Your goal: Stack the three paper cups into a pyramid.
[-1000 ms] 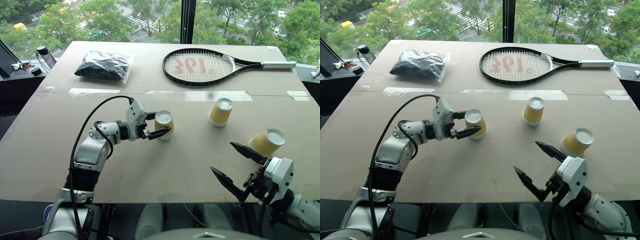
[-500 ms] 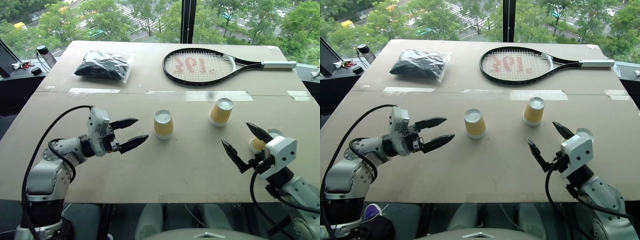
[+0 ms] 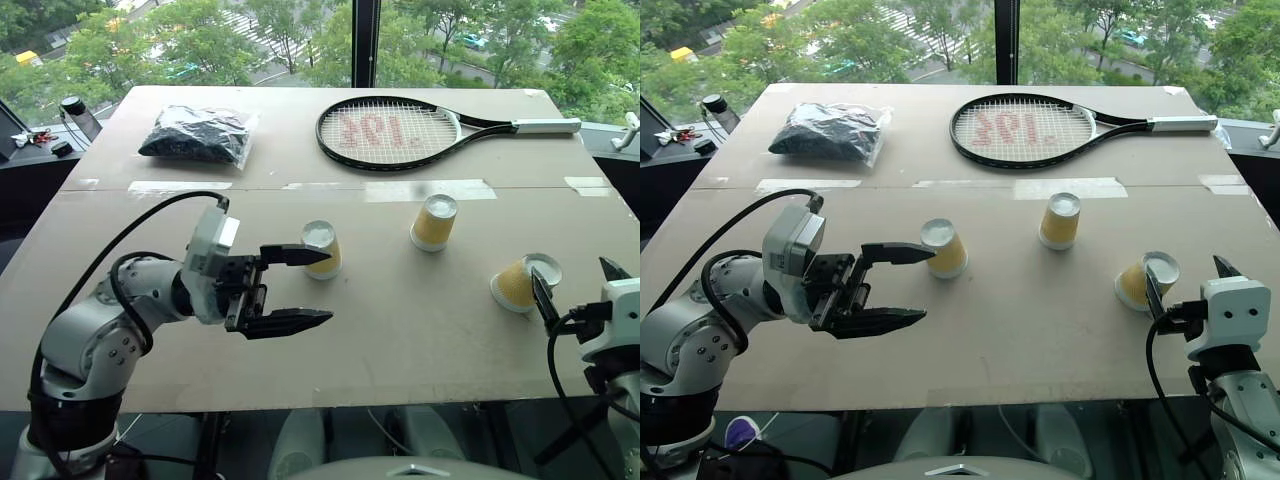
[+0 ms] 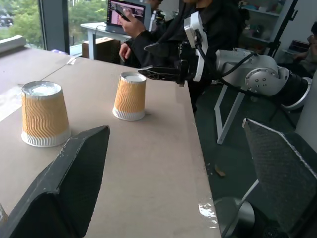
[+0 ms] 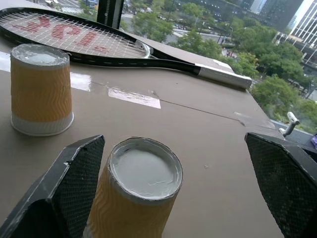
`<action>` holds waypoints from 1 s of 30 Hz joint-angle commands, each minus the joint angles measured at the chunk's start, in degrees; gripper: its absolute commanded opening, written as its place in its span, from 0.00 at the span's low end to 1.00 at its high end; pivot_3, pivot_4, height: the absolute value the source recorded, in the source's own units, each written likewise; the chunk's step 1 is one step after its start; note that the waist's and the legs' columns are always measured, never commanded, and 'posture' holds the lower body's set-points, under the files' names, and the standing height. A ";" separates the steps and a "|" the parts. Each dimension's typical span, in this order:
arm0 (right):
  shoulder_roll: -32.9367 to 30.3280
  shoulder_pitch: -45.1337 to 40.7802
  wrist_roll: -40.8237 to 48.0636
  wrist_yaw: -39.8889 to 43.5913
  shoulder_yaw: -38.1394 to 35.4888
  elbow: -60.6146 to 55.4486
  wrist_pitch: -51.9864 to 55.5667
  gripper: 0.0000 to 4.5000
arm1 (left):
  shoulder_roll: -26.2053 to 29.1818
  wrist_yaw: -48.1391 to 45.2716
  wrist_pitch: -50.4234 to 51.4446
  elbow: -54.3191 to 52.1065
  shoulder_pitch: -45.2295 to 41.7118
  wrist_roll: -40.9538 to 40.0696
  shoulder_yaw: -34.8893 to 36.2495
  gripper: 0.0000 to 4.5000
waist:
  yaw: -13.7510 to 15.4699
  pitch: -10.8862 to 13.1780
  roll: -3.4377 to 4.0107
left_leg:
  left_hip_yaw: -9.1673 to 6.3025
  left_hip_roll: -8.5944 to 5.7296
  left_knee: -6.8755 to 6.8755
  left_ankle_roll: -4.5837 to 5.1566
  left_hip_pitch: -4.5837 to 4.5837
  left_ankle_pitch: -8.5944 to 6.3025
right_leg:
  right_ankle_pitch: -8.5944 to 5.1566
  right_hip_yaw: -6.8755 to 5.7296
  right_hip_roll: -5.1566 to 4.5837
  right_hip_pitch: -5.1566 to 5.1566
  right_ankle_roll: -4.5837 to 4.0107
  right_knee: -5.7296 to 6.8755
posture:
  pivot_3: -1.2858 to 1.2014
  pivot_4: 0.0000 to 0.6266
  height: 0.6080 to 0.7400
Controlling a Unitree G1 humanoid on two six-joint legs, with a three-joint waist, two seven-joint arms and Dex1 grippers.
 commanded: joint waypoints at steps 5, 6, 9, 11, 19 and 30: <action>2.01 -3.79 0.20 -3.51 2.88 -0.74 8.59 1.00 | 0.06 -0.31 -0.89 1.13 -0.70 -1.21 1.21 0.99 | 0.14 0.01 0.02 | 0.04 -0.02 0.00 -0.01 -0.09 0.00 | 0.00 0.06 -0.04 -0.06 0.00 -0.06 | 0.52 0.24 1.00; 2.34 -5.13 0.46 -4.42 2.62 -0.41 10.14 1.00 | 0.18 -0.33 -0.94 0.88 -0.36 -1.23 1.36 0.99 | 0.17 0.00 0.02 | 0.03 -0.02 0.00 -0.01 -0.09 0.00 | 0.00 0.06 -0.04 -0.06 0.00 -0.06 | 0.52 0.24 1.00; 3.06 -8.25 1.11 -6.13 1.61 0.31 13.46 1.00 | 0.38 -0.27 -1.10 0.01 0.62 -1.28 1.78 0.99 | 0.13 0.01 0.02 | 0.03 -0.02 0.00 -0.01 -0.09 0.01 | 0.00 0.05 -0.04 -0.07 0.00 -0.04 | 0.52 0.24 1.00; 3.44 -9.53 2.05 -6.72 0.93 0.56 15.83 1.00 | 0.37 -0.04 -1.39 -0.40 0.89 -1.05 1.86 0.99 | 0.13 0.01 0.03 | 0.02 -0.02 -0.01 -0.01 -0.09 0.01 | 0.00 0.05 -0.02 -0.09 0.00 -0.04 | 0.52 0.24 1.00; 4.68 -12.61 6.93 -7.20 -2.58 1.92 21.94 0.94 | 0.35 0.71 -2.98 -1.18 1.92 -0.29 2.12 1.00 | 0.09 0.02 0.04 | 0.05 -0.02 -0.03 0.00 -0.14 0.00 | 0.00 0.08 -0.04 -0.14 0.00 -0.05 | 0.52 0.24 1.00; -2.04 -13.57 9.50 1.08 -0.47 -0.06 20.23 0.50 | -0.48 4.90 -2.91 -0.58 4.47 -0.80 3.65 1.00 | 0.07 0.04 0.08 | 0.06 -0.02 -0.04 0.02 -0.14 -0.01 | 0.00 0.10 -0.03 -0.15 0.00 -0.05 | 0.52 0.24 1.00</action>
